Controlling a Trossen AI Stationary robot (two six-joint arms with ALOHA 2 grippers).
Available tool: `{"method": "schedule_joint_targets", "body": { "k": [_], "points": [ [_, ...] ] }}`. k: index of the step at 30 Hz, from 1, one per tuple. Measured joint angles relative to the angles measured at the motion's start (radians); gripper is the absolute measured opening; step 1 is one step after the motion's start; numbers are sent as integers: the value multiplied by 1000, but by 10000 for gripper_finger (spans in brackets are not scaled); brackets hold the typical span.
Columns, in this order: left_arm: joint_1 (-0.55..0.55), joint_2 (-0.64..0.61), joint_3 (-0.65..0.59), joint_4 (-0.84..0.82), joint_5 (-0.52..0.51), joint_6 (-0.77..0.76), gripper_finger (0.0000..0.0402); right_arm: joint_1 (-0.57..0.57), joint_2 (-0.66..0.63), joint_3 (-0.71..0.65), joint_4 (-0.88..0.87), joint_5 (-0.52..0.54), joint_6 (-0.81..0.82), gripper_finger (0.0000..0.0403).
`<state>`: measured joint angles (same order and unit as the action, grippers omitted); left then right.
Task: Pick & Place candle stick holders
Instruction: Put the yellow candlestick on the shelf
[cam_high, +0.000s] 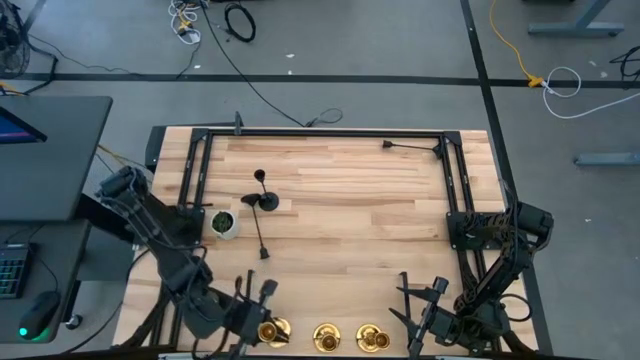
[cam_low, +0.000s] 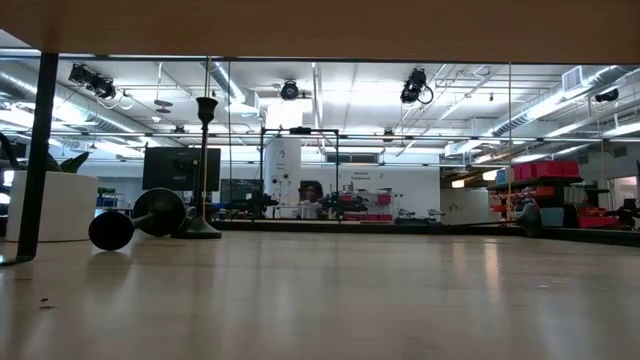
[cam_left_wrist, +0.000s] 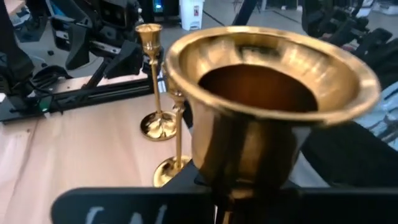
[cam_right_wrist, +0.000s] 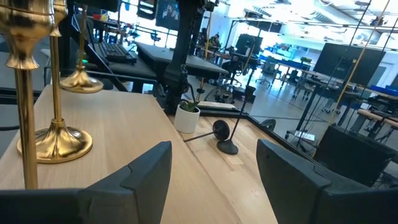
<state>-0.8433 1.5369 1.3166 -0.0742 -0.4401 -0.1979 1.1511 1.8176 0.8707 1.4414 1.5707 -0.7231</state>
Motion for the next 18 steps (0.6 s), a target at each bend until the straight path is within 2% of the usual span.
{"method": "schedule_joint_targets", "body": {
  "k": [7, 18],
  "points": [
    [-3, 35, 1, 17, 26, 0, 11, 0, 0, 0, -11, 0, -8, 236],
    [1, 35, 1, 16, -6, 13, 15, 0, 0, 0, -12, 0, -19, 236]
  ]
}}
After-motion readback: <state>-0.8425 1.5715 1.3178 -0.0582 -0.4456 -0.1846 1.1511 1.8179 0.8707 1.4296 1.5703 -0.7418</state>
